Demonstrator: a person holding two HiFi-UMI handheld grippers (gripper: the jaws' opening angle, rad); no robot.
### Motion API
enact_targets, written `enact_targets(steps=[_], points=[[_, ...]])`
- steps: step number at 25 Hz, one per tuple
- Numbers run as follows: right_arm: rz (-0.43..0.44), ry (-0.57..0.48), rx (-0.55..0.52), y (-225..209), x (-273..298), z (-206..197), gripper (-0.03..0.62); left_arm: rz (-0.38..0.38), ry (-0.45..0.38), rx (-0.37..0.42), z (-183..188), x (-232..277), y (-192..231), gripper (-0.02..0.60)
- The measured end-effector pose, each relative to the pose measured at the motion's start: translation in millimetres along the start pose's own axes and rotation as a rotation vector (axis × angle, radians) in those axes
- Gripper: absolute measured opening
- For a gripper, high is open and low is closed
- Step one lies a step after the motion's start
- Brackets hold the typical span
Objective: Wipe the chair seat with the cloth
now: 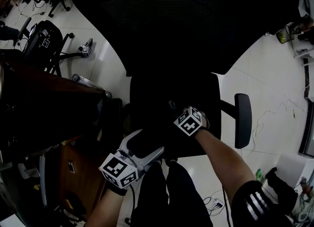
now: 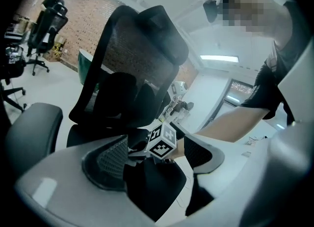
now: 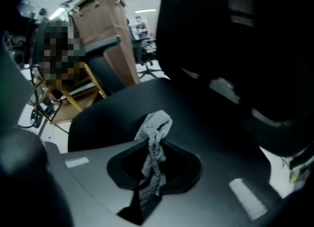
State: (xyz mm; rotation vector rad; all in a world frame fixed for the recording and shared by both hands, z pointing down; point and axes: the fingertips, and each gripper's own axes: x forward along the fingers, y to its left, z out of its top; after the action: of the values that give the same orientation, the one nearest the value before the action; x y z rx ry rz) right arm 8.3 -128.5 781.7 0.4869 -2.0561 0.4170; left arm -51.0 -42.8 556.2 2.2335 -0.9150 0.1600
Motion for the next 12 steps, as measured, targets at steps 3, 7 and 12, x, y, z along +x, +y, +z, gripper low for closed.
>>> enact_targets(steps=[3, 7, 12], points=[[0.089, -0.029, -0.06, 57, 25, 37, 0.046, 0.041, -0.014, -0.002, 8, -17, 10, 0.382], [0.172, -0.021, -0.156, 118, 53, 58, 0.046, 0.07, -0.024, -0.004, 6, -33, 18, 0.382], [0.187, 0.023, -0.225, 143, 74, 47, 0.046, 0.063, -0.034, -0.015, -4, -37, 12, 0.382]])
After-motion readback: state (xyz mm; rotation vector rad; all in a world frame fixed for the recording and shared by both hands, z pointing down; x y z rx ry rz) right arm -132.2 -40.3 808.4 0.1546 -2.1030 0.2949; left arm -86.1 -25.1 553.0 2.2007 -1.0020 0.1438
